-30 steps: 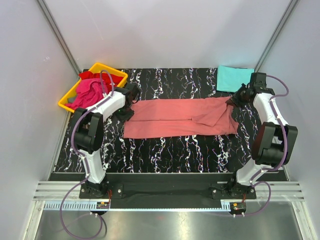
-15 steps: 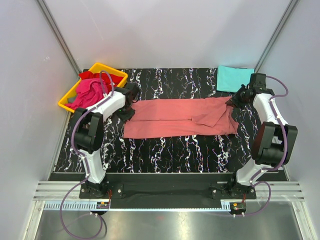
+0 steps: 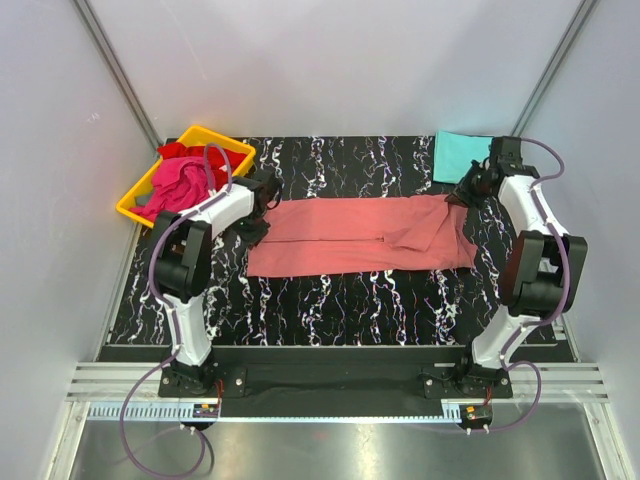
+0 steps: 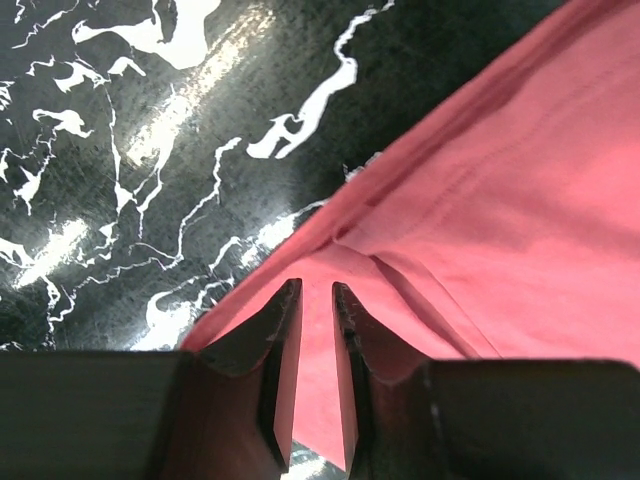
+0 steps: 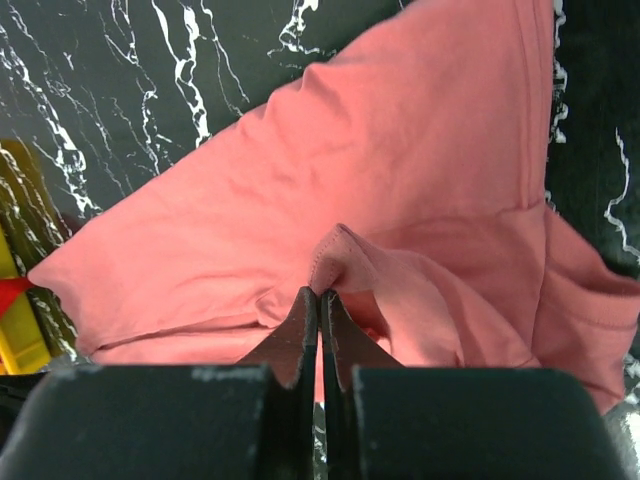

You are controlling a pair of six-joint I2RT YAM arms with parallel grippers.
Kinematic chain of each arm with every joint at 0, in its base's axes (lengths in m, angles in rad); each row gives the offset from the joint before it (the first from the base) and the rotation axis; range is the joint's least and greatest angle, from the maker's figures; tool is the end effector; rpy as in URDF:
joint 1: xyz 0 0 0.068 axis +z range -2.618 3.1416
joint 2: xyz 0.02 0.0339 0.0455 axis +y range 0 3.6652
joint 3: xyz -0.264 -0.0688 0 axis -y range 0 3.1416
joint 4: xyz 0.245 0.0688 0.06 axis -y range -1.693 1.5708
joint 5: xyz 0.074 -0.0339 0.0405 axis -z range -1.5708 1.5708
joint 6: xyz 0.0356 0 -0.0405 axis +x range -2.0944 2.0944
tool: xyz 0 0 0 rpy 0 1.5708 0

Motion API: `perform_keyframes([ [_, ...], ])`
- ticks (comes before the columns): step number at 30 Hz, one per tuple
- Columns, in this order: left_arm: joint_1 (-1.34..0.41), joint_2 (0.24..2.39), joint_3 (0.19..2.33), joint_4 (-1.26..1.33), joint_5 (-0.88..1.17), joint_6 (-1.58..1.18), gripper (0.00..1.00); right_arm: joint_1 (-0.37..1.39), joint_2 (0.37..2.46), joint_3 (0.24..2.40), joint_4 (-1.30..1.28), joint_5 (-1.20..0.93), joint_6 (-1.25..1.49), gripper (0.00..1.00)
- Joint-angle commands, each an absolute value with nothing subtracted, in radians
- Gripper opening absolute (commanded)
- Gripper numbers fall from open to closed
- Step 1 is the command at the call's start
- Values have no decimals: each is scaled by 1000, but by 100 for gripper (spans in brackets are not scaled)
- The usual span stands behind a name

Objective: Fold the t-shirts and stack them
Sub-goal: Fold the tshirt

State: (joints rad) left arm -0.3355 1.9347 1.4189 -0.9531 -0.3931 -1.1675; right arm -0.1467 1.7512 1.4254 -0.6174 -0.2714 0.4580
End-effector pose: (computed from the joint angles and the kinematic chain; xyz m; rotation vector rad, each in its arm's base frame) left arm 0.3516 -0.1081 0.1852 -1.1507 2.5347 0.3081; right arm 0.3796 -0.0464 0.2640 0.6448 2.4429 0.4675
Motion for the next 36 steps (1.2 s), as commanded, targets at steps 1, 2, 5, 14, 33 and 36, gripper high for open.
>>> perform_keyframes([
  [1, -330, 1967, 1456, -988, -448, -1161, 24, -144, 1785, 1492, -615, -278, 400, 0],
  [2, -330, 1968, 1454, -989, -451, -1164, 24, -143, 1808, 1502, -618, -287, 399, 0],
  [5, -330, 1964, 1453, -997, -465, -1170, 24, -133, 1851, 1540, -643, -285, 384, 0],
  [14, -331, 1953, 1451, -1006, -477, -1175, 24, -118, 1928, 1624, -649, -322, 324, 0],
  [33, -347, 1784, 1500, -973, -448, -1043, 30, -65, 1987, 1781, -828, -131, 397, 39],
  [36, -368, 1709, 1454, -832, -356, -882, 33, -46, 1931, 1721, -841, -115, 439, 44],
])
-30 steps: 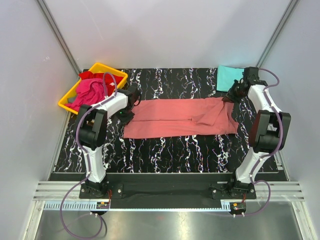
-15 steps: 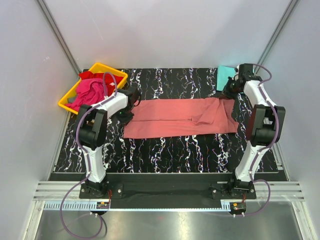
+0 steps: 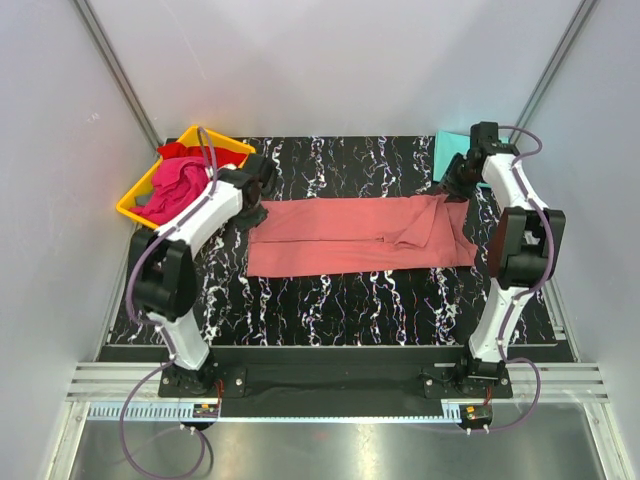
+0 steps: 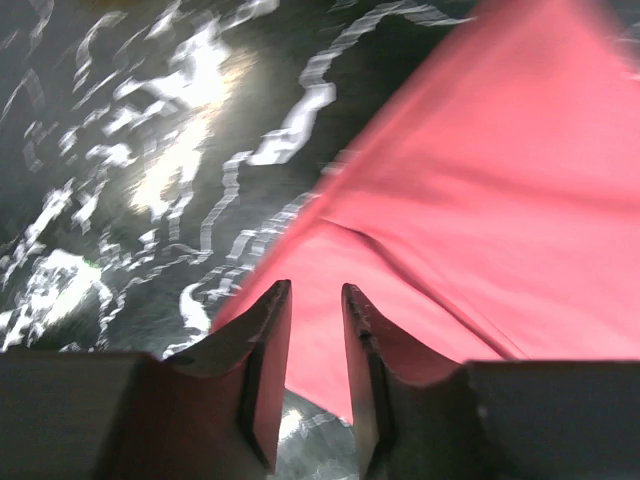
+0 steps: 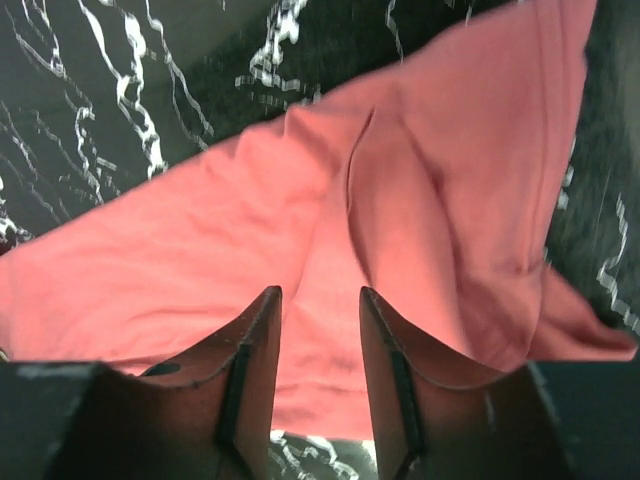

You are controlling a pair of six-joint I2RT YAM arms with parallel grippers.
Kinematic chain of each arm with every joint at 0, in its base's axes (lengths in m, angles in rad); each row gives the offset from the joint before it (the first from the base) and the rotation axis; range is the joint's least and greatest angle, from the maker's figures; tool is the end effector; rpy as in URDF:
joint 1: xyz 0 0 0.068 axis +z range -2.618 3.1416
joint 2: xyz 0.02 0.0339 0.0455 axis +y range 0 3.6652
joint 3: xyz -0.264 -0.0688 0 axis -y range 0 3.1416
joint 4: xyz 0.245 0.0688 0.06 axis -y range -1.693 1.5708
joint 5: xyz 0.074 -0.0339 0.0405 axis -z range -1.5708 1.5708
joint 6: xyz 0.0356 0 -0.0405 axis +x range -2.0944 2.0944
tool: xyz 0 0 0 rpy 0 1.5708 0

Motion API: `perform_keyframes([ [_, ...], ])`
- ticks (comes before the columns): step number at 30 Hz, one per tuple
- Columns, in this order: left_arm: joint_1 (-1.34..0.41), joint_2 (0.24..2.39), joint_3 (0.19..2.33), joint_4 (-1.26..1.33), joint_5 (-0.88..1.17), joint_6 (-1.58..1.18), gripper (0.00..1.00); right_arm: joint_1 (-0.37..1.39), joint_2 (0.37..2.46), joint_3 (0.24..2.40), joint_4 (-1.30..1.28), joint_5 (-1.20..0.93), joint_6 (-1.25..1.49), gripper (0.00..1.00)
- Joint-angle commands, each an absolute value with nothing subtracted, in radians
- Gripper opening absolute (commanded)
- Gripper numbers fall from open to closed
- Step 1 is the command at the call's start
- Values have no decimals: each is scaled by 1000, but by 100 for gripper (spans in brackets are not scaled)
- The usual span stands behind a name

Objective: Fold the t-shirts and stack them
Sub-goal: Fold the tshirt

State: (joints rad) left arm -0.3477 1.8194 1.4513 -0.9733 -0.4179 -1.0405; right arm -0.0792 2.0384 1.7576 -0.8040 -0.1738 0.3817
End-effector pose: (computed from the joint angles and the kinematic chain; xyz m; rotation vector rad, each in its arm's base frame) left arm 0.3428 -0.1089 0.2335 -0.9754 2.5087 0.2403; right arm 0.4411 -0.0288 0.2425 0.5534 2.6109 0.3295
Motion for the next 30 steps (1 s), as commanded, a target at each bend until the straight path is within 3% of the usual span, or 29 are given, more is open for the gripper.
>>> perform_keyframes([
  [1, -385, 1691, 1433, -790, -319, -805, 34, -31, 1901, 1695, -844, -109, 478, 45],
  [6, -417, 1603, 1249, -548, -18, -683, 35, -5, 1790, 1432, -775, -97, 604, 45],
  [11, -449, 1543, 1060, -387, 42, -675, 40, 20, 1678, 1195, -648, -132, 695, 47],
  [30, -449, 1623, 1048, -370, 81, -660, 39, 26, 1747, 1138, -506, -161, 770, 45],
])
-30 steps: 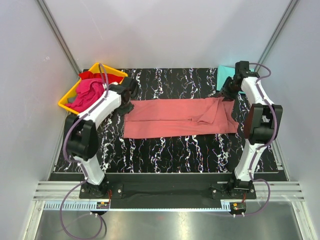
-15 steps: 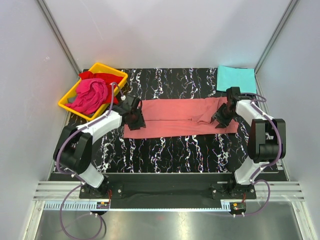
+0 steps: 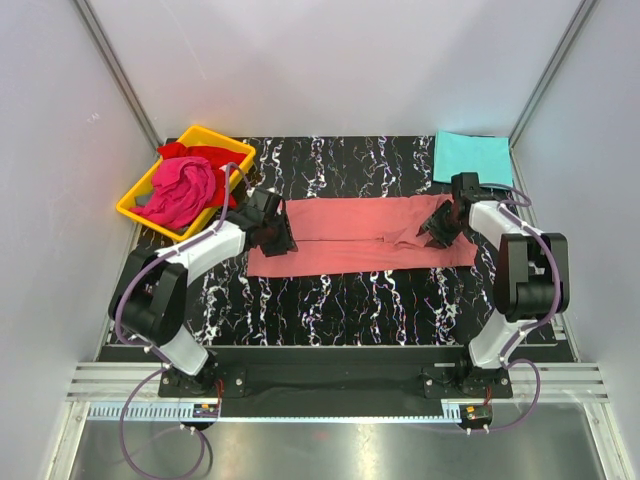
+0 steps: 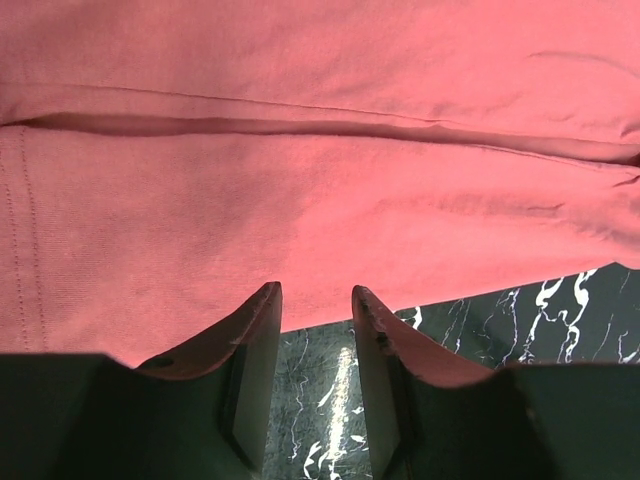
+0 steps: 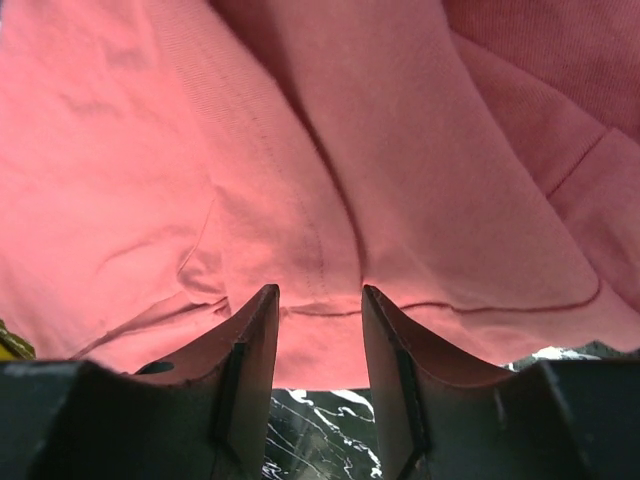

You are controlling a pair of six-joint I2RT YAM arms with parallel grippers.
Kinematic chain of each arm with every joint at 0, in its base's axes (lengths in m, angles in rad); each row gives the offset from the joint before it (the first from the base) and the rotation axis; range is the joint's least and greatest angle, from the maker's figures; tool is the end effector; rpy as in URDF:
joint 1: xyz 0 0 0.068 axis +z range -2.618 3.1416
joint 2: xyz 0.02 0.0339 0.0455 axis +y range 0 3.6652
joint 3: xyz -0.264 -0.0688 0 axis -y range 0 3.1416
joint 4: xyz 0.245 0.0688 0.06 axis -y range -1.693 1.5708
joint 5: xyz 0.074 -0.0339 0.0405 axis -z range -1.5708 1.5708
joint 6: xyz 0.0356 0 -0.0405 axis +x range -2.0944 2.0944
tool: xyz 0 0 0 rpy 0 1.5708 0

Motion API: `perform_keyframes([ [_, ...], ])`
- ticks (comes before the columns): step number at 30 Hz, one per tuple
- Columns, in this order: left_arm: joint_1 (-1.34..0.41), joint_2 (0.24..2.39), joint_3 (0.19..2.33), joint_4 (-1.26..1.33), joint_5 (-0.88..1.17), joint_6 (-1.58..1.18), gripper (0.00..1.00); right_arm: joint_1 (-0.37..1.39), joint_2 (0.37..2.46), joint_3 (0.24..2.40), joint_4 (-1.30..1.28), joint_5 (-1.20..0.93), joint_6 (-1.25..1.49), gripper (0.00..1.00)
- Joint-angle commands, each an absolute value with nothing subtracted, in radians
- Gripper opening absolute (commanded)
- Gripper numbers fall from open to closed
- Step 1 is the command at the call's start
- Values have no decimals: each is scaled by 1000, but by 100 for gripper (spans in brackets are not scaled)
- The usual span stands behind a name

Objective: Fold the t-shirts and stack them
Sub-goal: Fold the tshirt

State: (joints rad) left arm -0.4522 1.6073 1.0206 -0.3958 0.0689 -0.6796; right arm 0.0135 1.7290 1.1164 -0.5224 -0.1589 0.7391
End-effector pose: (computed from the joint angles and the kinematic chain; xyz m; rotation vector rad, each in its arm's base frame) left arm 0.2937 -0.1454 0.2005 -0.2717 2.6219 -0.5048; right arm 0.3425 0.0103 0.1835 0.9348 2.5999 0.4293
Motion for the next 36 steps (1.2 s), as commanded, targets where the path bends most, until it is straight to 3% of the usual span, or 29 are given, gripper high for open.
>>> perform_keyframes([
  [1, -449, 1624, 1051, -373, 77, -660, 39, 28, 1749, 1138, -511, -157, 772, 45],
  [8, -449, 1624, 1049, -373, 54, -661, 39, 35, 1767, 1144, -512, -141, 793, 44],
  [12, -449, 1634, 1051, -385, 29, -666, 39, 34, 1792, 1160, -505, -140, 798, 31],
  [14, -449, 1640, 1051, -396, 20, -664, 39, 35, 1796, 1172, -514, -126, 801, 30],
  [18, -448, 1641, 1051, -405, 9, -660, 39, 34, 1787, 1180, -508, -114, 805, 14],
  [19, -449, 1641, 1051, -403, 8, -660, 39, 37, 1786, 1187, -508, -114, 804, 2],
  [20, -448, 1643, 1051, -402, 8, -660, 39, 35, 1786, 1207, -506, -120, 799, 0],
  [36, -449, 1690, 1080, -393, 26, -670, 39, 130, 1979, 1453, -394, -296, 675, 0],
])
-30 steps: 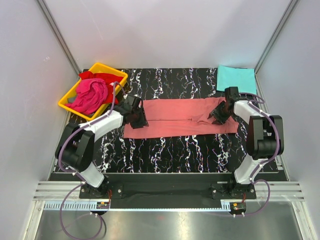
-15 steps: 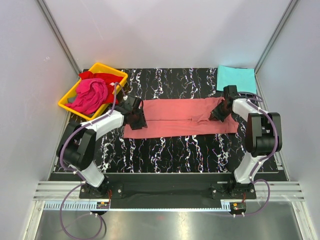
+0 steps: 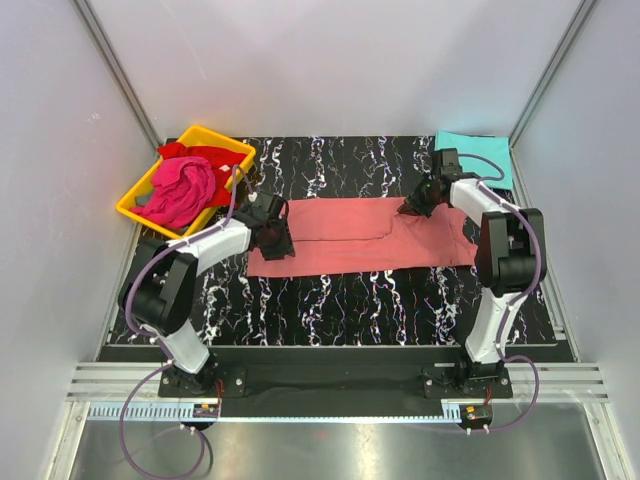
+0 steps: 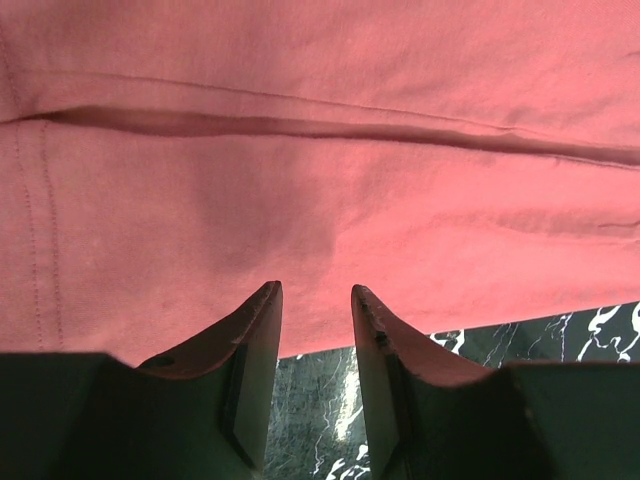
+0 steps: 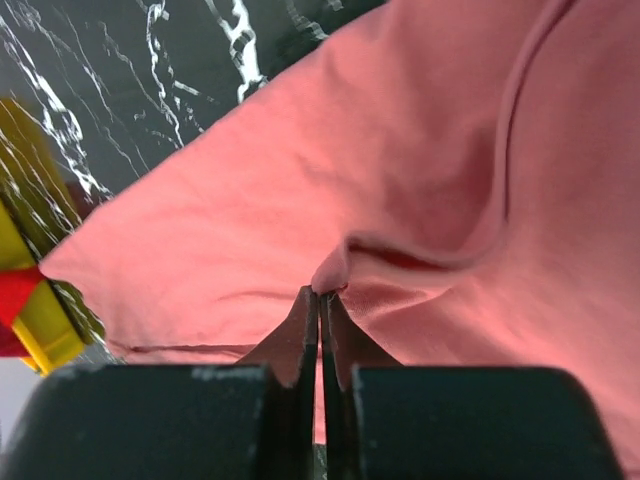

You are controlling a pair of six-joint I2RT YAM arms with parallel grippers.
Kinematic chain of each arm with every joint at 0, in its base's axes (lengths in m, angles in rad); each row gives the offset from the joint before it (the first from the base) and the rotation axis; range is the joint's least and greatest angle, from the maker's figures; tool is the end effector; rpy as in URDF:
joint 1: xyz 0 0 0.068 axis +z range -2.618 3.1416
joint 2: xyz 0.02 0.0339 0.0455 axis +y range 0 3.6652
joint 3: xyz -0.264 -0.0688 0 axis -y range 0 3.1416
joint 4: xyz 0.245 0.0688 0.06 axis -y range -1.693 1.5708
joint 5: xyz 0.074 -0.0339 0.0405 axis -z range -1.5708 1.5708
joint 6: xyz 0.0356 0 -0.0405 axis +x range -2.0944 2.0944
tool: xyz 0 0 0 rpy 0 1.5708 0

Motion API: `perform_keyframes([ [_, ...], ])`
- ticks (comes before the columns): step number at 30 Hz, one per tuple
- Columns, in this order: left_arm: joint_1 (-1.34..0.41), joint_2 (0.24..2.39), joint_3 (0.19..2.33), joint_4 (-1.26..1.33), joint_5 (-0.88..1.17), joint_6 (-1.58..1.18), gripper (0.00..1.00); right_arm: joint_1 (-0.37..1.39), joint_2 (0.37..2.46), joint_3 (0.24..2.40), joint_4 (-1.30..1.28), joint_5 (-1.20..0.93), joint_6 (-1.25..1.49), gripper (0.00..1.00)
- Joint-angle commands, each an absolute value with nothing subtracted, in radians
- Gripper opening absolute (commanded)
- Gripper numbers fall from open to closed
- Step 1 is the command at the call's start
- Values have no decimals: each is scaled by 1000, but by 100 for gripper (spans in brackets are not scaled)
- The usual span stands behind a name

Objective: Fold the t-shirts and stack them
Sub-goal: Fold the tshirt

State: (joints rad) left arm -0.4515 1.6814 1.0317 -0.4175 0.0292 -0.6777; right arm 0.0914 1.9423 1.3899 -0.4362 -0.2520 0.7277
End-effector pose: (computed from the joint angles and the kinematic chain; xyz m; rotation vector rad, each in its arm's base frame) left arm 0.2995 -0.1464 0.1795 -0.2949 2.6866 -0.4054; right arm 0.4130 0.0468 0.1914 0.7300 2.5367 0.6212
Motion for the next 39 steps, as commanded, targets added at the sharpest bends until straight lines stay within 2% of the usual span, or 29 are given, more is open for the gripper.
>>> perform_keyframes([
  [1, -451, 1693, 1081, -394, 26, -670, 39, 138, 1988, 1468, -399, -295, 658, 0],
  [5, -460, 1710, 1083, -416, 8, -670, 39, 164, 2019, 1523, -420, -279, 577, 0],
  [6, -462, 1715, 1078, -414, 9, -673, 38, 167, 2028, 1529, -443, -252, 574, 3],
  [7, -462, 1717, 1075, -416, 8, -675, 38, 167, 2032, 1543, -452, -242, 569, 6],
  [9, -462, 1721, 1077, -417, 9, -675, 38, 167, 2045, 1558, -475, -226, 563, 22],
  [11, -462, 1726, 1081, -425, 9, -673, 38, 167, 2043, 1577, -503, -201, 560, 33],
  [15, -466, 1712, 1089, -439, 3, -675, 39, 167, 1982, 1617, -575, -132, 548, 40],
  [18, -472, 1713, 1088, -468, -54, -675, 40, 150, 1930, 1658, -731, -2, 583, 46],
  [19, -472, 1715, 1085, -477, -66, -675, 40, 138, 1910, 1638, -802, 65, 606, 47],
  [23, -472, 1704, 1055, -497, -126, -672, 40, 6, 1734, 1427, -798, 26, 750, 47],
  [24, -472, 1697, 1049, -499, -130, -667, 40, -82, 1702, 1383, -787, 17, 761, 47],
  [29, -472, 1629, 1054, -494, -100, -641, 40, -204, 1573, 1227, -792, 83, 740, 47],
  [34, -474, 1626, 1060, -457, -37, -623, 42, -256, 1566, 1174, -767, 98, 707, 47],
  [39, -472, 1704, 1083, -488, -61, -626, 41, -270, 1597, 1146, -739, 83, 721, 46],
])
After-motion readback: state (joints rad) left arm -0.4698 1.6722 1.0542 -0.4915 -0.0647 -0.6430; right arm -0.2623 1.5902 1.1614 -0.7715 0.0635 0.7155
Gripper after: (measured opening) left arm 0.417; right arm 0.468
